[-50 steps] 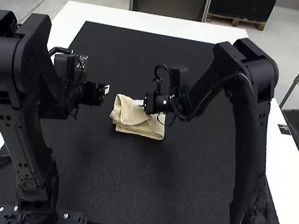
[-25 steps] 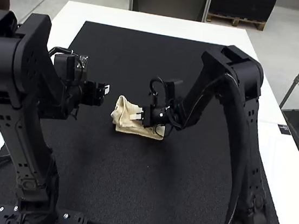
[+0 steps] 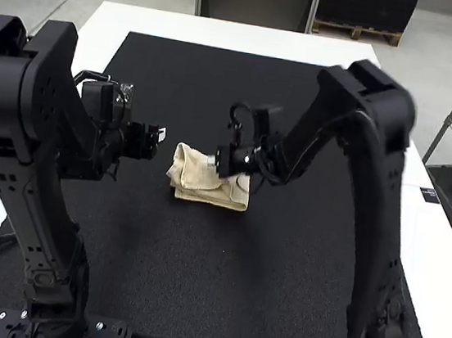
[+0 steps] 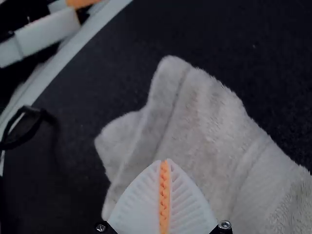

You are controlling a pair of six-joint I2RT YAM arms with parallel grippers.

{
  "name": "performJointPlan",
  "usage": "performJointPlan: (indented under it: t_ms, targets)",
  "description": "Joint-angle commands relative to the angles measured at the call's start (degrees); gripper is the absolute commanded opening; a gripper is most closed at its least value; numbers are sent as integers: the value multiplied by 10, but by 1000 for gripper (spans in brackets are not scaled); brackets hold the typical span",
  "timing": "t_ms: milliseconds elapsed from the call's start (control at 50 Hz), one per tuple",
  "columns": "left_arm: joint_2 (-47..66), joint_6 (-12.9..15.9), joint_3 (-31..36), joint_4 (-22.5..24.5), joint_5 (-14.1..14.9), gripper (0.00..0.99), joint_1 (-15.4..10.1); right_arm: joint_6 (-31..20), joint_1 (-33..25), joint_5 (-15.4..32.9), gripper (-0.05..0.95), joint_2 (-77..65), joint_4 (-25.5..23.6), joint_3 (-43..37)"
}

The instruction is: Fold the towel.

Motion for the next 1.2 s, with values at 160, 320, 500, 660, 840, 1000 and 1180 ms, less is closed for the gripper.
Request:
performJointPlan:
  t_ms: [160, 320, 500, 660, 840, 1000, 1180]
  targets:
    - [-14, -5, -7, 8, 8, 964, 0, 28, -30, -7, -20, -135, 6, -27]
    - [-14, -6, -7, 9, 8, 964, 0, 43, -52, -8, -20, -193, 10, -53]
    - [-17, -7, -6, 14, 8, 964, 0, 49, -74, -11, -20, -256, 31, -102]
    - [-39, -21, -1, 36, 7, 964, 0, 67, -100, -26, -20, -327, 60, -150]
    - [-85, -35, 13, 18, 7, 964, -16, 70, -139, -26, -20, -398, 69, -187]
    - [-154, -44, 22, 22, -7, 964, -42, 70, -185, -24, -20, -473, 72, -219]
    - [-239, -50, 45, -8, -52, 964, -84, 80, -251, -43, -20, -549, 67, -250]
